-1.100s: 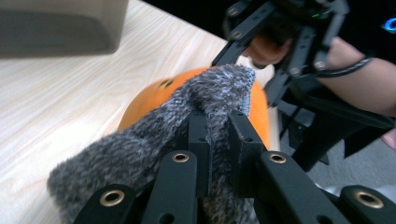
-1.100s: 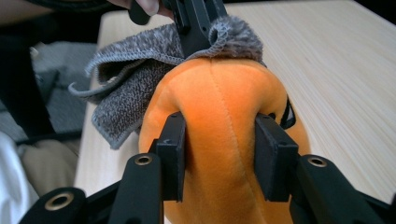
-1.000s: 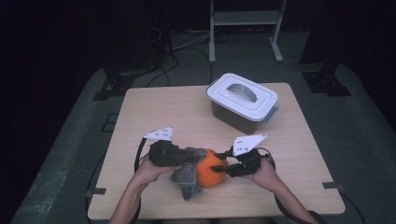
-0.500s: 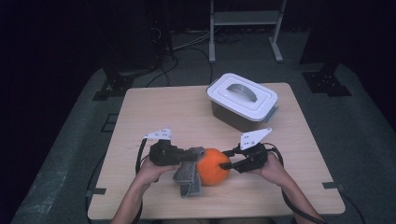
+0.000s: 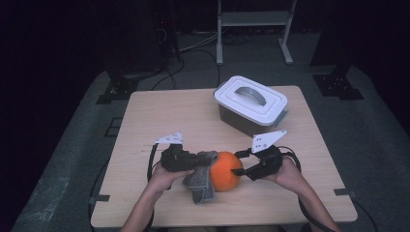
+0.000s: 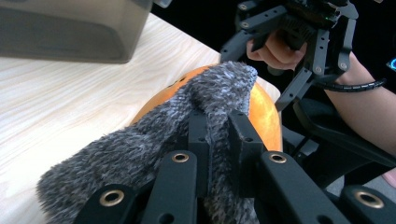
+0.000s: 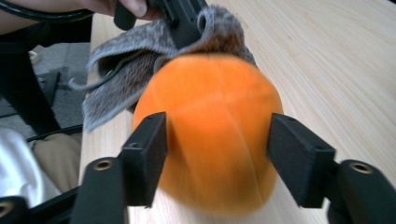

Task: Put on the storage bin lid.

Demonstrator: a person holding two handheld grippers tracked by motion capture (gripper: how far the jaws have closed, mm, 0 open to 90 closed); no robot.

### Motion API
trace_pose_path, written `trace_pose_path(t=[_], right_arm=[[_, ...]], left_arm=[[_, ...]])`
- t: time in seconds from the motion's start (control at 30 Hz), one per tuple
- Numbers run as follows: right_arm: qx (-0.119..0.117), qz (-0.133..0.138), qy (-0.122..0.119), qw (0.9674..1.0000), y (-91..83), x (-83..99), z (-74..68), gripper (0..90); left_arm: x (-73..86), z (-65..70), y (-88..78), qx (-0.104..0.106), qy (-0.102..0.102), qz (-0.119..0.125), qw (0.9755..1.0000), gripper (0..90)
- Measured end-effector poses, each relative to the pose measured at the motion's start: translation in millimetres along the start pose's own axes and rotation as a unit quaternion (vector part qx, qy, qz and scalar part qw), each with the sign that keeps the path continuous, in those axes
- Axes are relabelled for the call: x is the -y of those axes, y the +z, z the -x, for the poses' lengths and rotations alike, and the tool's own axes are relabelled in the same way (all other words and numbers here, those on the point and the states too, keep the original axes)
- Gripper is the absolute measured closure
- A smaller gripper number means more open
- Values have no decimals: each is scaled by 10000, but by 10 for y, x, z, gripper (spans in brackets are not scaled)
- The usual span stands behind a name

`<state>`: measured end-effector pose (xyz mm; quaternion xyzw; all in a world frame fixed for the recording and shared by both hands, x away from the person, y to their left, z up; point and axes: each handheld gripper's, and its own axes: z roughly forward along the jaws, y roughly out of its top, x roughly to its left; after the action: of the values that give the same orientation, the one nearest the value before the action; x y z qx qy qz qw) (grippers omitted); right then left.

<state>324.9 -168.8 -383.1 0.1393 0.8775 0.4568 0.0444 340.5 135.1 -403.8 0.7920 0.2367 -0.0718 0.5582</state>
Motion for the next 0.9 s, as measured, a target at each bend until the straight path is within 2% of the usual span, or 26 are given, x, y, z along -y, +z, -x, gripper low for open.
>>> trace_pose_path(t=[0.1, 0.17, 0.23, 0.33, 0.43, 0.5, 0.57, 0.67, 0.73, 0.9], right_arm=[[52, -19, -42, 10000, 83, -51, -39, 319], [12, 38, 35, 10000, 143, -53, -51, 310], [34, 70, 32, 10000, 226, -18, -69, 382], [-27, 246, -55, 9997, 269, 17, -81, 532], [-173, 439, -83, 9989, 271, -15, -78, 590], [-271, 537, -176, 9980, 297, -50, -110, 596], [-383, 614, -184, 9972, 335, -73, -127, 597], [-558, 716, -169, 9957, 358, -72, -120, 587], [-656, 594, -242, 9958, 364, -48, -100, 563], [-785, 458, -273, 9955, 292, 38, -14, 543]], left_arm=[[-17, 51, 35, 10, 106, -62, 9999, 816], [-15, 85, 76, 79, 201, -111, 9997, 816], [-12, 91, 92, 29, 245, -202, 9995, 816], [-23, 71, 42, 91, 157, -123, 9998, 816], [-87, 101, -33, 146, 291, -164, 9993, 816], [-139, 143, -89, 74, 467, -255, 9986, 816], [-169, 171, -134, 67, 558, -297, 9980, 816], [-176, 173, -172, 76, 584, -293, 9978, 816], [-152, 155, -151, -47, 618, -422, 9972, 816], [-62, 57, -113, 41, 385, -408, 9984, 816]])
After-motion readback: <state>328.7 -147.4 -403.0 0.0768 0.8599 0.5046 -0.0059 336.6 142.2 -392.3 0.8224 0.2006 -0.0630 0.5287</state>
